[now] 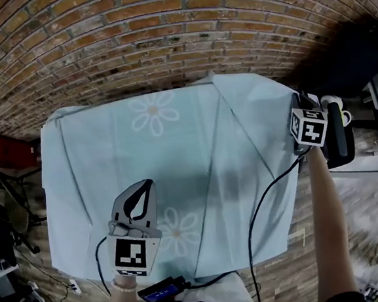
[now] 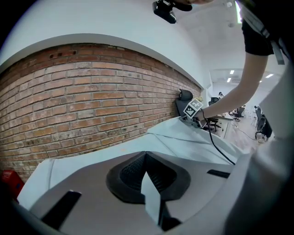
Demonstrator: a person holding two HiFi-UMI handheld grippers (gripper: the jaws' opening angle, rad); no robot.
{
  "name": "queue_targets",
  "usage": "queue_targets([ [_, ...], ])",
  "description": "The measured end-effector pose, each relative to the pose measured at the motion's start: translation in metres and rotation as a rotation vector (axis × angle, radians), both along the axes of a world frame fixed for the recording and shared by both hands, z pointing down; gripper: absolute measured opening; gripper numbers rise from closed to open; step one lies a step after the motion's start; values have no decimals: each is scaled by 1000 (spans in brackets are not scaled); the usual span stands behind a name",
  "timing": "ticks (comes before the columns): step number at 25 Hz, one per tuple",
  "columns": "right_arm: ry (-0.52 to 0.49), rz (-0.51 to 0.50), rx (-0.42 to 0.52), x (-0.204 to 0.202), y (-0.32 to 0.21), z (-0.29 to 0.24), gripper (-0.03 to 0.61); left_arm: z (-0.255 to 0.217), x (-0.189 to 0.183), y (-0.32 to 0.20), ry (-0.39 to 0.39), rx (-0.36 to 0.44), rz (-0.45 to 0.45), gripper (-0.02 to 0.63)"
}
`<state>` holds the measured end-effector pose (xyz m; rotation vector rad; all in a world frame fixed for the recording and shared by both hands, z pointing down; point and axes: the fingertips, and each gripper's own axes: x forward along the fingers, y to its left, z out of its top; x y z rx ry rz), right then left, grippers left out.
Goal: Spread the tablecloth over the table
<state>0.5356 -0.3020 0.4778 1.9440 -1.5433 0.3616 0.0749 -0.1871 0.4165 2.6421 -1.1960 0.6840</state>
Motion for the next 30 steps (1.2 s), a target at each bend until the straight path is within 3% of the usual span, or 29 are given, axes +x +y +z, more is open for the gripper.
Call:
queue_targets([
  [5,28,2,0,10,-19,-3,34,4,2,-2,-9,3,0,15],
  [16,97,54,6,36,-53,-14,34,2,5,-2,88,-31,-75,15],
  [21,142,72,13,49,-65,-28,34,5,2,0,62,-1,-64,15],
  [30,223,106,27,78,-78,-53,34,5,6,-2,93,-37,-106,15],
])
